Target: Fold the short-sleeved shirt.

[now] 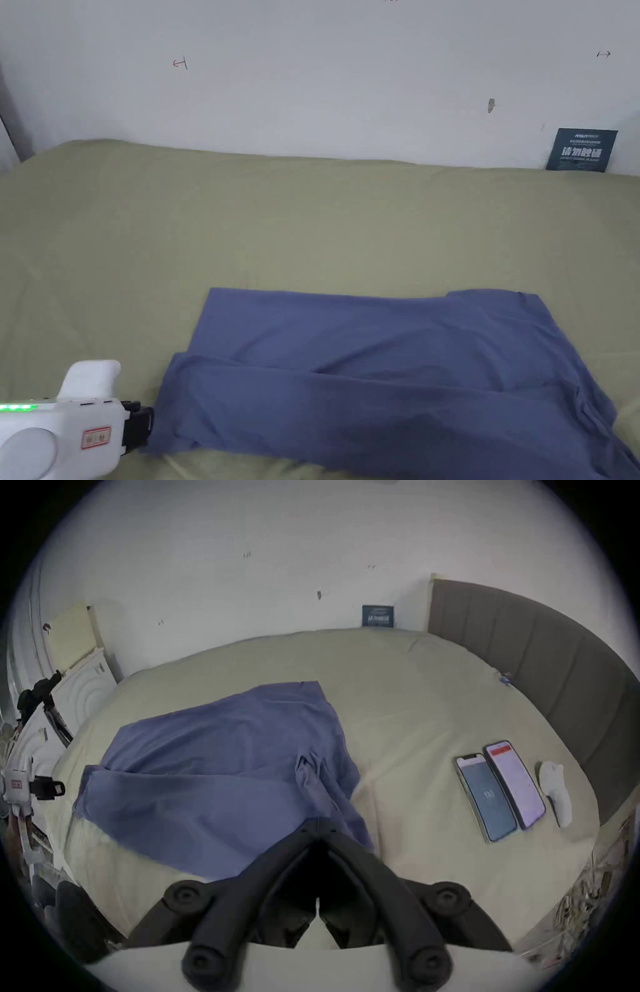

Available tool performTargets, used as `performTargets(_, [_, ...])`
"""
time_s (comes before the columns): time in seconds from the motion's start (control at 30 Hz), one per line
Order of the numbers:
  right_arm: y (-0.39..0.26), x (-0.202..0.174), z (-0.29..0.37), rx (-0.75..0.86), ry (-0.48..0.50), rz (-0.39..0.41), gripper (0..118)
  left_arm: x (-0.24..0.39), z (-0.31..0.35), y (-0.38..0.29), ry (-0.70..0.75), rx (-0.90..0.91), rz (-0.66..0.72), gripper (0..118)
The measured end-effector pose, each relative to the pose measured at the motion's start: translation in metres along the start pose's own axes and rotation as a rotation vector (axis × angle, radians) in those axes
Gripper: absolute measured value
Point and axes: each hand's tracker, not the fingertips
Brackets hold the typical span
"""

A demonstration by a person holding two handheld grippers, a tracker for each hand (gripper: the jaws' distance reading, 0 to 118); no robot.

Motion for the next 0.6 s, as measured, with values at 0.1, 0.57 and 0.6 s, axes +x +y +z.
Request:
performTargets(0.1, [-0.005, 0.000, -0.001, -0.015, 0.000, 0.007, 0, 0.005, -0.005, -0.002, -0.002, -0.013, 0.001, 2])
performTargets(0.57, [-0.017, 0.005, -0.030, -0.070, -0.007, 0.049, 0, 0.016, -0.062, 0.005, 0.073, -0.101, -0.011, 18])
performTargets(0.6, [-0.017, 0.006, -0.033, -0.075, -0.007, 0.050, 0, 0.017, -0.062, 0.002, 0.078, -0.094, -0.017, 11])
